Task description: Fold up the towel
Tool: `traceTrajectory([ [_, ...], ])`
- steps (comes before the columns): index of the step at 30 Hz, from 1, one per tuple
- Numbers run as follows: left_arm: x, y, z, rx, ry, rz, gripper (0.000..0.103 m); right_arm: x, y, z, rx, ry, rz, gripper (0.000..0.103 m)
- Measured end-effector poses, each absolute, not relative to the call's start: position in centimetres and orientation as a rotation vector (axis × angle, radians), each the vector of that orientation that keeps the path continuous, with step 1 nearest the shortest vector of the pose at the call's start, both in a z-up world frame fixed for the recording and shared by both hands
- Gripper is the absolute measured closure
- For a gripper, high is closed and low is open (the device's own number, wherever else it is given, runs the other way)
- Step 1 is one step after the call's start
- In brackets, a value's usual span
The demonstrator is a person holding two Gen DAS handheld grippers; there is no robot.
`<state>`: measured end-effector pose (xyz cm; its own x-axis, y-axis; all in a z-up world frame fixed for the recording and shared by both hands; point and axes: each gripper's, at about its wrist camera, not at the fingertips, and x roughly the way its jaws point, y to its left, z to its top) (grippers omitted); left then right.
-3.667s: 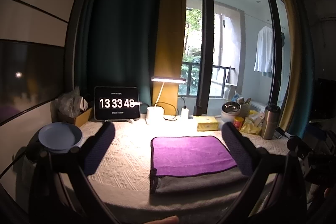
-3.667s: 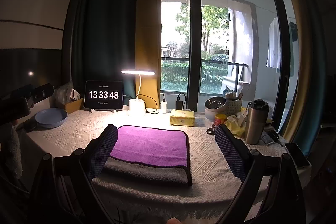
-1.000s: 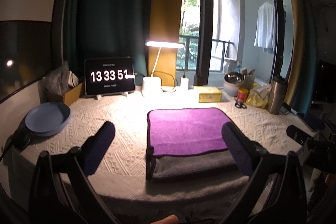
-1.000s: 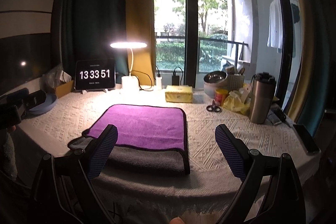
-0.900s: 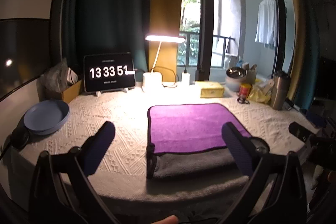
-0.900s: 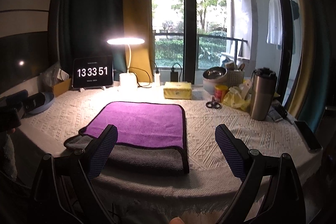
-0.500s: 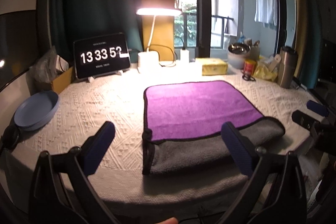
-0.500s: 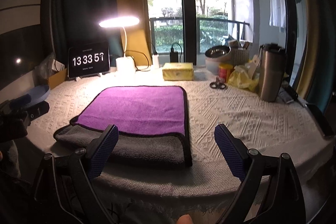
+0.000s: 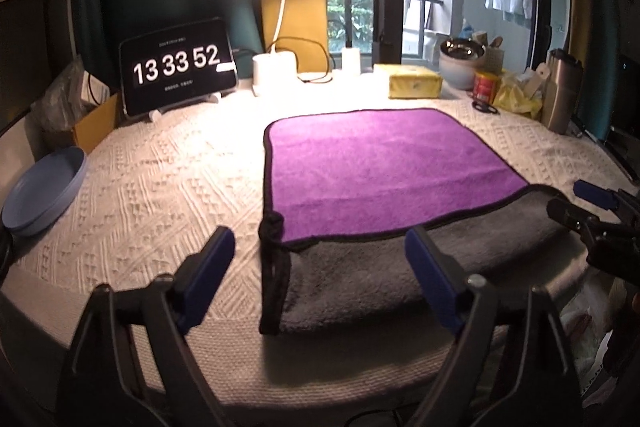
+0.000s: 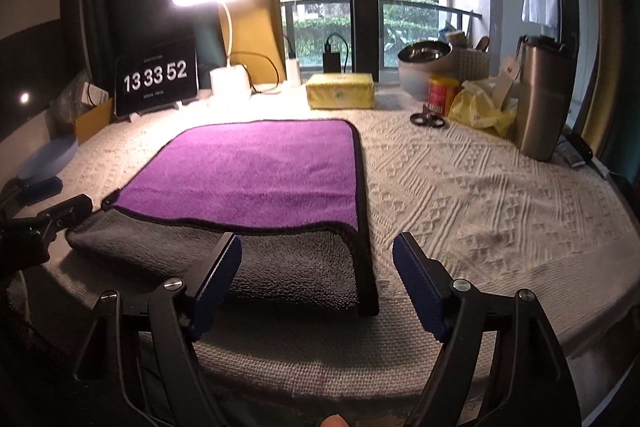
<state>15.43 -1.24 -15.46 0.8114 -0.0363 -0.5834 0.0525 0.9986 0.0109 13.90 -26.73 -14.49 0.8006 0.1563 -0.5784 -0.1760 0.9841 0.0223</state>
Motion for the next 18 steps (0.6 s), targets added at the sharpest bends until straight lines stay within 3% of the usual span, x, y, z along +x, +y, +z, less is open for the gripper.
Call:
traceTrajectory([
  [4,16.1,-1.0,-16.6,0.019,0.661,-0.05,0.035,14.8,-26.9,-15.3,-0.059,0.644,0.162,0.028],
  [18,16.5,-0.7,-18.8,-0.021,0.719,-0.078,0.064,15.8,-26.9,-17.1,-0.083,0.685,0.164,0.042],
])
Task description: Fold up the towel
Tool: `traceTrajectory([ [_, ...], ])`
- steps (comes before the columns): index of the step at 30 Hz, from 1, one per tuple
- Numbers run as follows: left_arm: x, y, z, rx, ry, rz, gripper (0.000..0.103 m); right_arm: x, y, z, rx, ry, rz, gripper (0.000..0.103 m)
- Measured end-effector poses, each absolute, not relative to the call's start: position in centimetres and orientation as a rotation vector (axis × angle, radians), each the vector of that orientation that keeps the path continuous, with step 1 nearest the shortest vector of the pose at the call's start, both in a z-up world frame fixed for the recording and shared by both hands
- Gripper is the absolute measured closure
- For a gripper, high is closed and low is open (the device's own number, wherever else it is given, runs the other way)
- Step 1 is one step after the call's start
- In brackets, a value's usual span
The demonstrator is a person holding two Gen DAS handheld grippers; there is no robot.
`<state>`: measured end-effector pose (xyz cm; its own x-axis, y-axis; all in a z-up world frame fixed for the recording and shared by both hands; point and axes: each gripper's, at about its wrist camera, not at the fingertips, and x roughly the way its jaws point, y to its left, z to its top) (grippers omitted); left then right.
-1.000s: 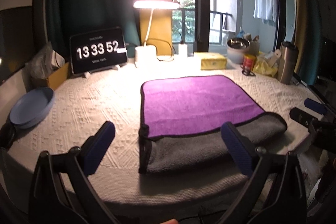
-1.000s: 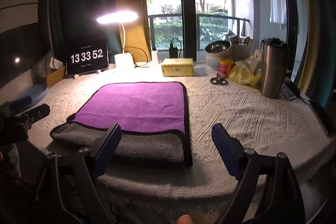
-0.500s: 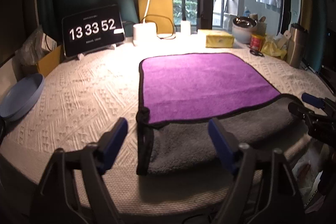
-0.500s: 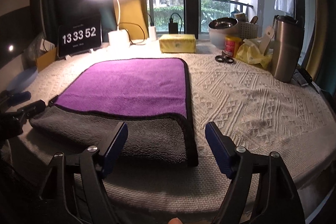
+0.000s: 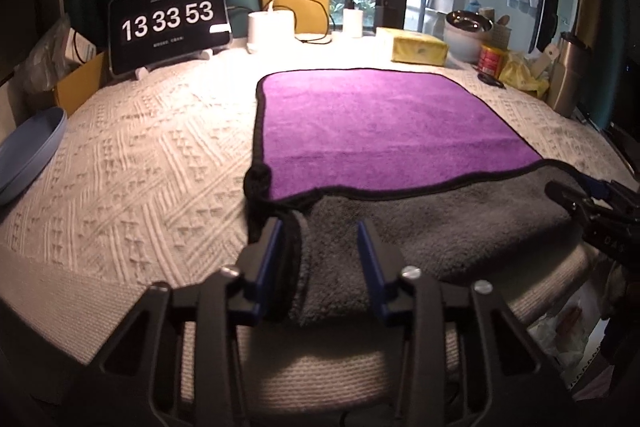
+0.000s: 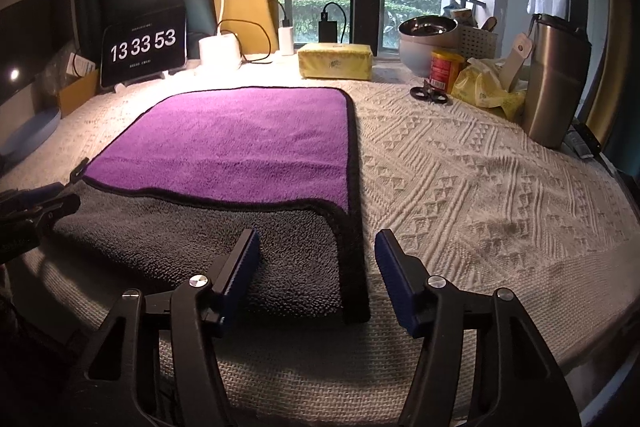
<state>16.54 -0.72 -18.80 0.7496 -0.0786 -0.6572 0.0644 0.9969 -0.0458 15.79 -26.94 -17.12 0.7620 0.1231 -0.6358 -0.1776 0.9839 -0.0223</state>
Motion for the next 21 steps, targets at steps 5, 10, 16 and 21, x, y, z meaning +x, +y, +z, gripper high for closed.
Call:
traceTrajectory([
  [5,16.5,-0.4,-18.7,-0.037,0.72,-0.09,0.079,15.5,-26.4,-17.1,-0.109,0.668,0.164,0.055],
  [10,16.4,-0.5,-18.7,-0.046,0.718,-0.112,0.088,15.1,-25.5,-17.0,-0.164,0.634,0.148,0.075],
  [16,16.3,-0.2,-18.2,-0.073,0.715,-0.141,0.091,14.6,-25.8,-16.6,-0.165,0.592,0.158,0.097],
  [21,16.1,0.0,-17.3,-0.096,0.694,-0.162,0.091,14.5,-26.0,-15.6,-0.161,0.567,0.163,0.097],
])
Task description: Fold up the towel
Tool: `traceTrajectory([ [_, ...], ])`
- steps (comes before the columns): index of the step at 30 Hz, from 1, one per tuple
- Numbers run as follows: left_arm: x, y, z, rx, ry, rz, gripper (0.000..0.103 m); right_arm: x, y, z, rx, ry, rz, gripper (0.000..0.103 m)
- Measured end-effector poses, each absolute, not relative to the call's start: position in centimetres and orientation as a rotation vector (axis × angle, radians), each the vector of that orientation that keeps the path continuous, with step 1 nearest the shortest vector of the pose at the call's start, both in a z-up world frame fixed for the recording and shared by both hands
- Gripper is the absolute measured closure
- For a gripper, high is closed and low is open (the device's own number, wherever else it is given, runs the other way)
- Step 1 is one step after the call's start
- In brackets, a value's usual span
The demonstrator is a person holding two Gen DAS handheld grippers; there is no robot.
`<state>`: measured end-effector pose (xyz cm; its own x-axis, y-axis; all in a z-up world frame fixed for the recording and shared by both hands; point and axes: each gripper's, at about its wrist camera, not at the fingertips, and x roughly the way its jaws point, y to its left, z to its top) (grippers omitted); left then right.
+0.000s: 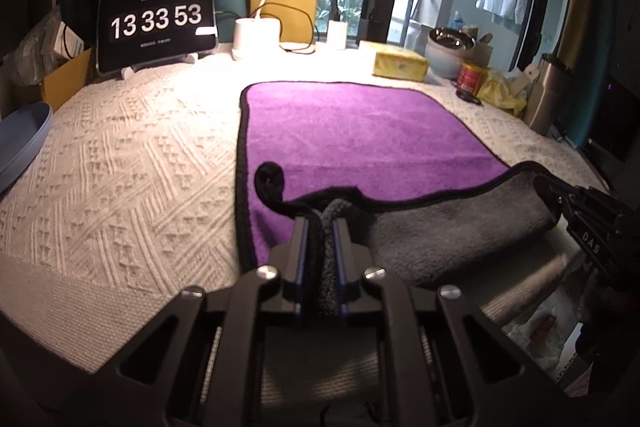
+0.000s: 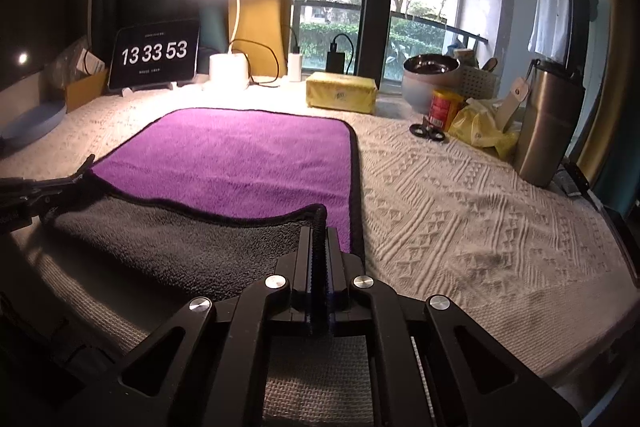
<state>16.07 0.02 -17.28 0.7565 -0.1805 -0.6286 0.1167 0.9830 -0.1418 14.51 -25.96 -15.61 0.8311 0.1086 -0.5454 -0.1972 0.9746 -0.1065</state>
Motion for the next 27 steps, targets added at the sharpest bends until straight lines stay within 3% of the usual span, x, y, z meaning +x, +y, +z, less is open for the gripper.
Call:
traceTrajectory([
  [27,18.6,-0.1,-12.9,-0.024,0.554,-0.166,0.091,16.9,-25.6,-11.8,-0.173,0.449,0.177,0.097],
])
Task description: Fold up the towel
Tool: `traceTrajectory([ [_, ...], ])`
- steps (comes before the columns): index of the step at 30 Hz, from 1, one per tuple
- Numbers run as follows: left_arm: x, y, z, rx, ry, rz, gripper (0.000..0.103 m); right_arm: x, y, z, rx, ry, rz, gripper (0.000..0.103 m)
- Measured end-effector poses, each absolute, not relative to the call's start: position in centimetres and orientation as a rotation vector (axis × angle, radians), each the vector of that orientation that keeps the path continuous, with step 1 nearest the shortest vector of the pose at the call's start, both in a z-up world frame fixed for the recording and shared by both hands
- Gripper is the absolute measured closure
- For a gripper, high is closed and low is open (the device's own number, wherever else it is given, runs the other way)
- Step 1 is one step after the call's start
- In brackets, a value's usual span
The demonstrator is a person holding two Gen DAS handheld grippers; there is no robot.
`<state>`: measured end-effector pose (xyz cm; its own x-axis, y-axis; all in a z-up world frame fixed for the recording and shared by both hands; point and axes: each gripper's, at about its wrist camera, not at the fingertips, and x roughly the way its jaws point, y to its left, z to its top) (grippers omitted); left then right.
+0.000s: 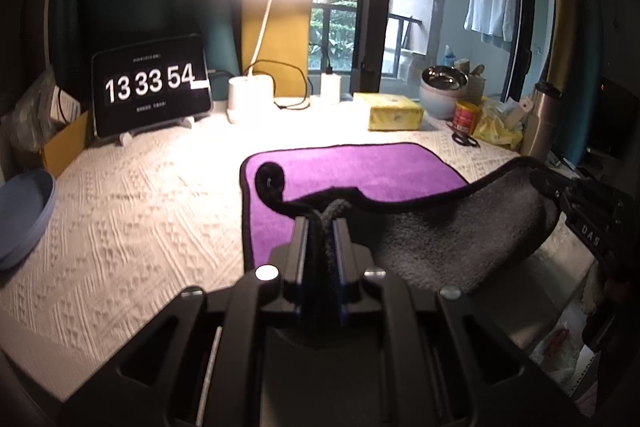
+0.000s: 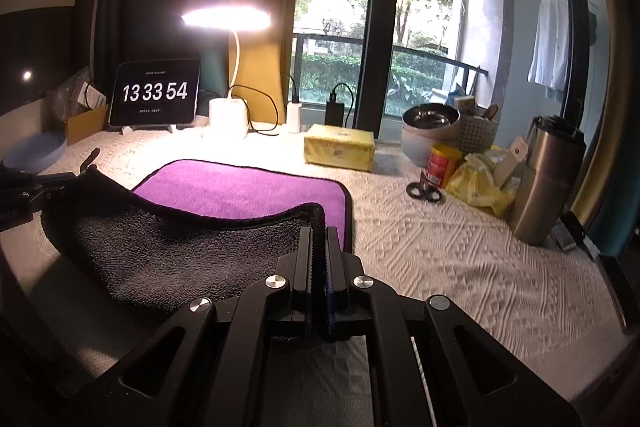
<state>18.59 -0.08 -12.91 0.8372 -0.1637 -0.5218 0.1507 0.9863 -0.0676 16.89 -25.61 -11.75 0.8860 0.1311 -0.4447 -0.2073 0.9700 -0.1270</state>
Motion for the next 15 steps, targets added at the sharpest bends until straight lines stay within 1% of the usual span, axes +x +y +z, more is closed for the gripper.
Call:
traceTrajectory([
  [15,22.1,0.0,-11.3,0.007,0.497,-0.167,0.091,20.6,-25.2,-10.4,-0.179,0.427,0.167,0.097],
])
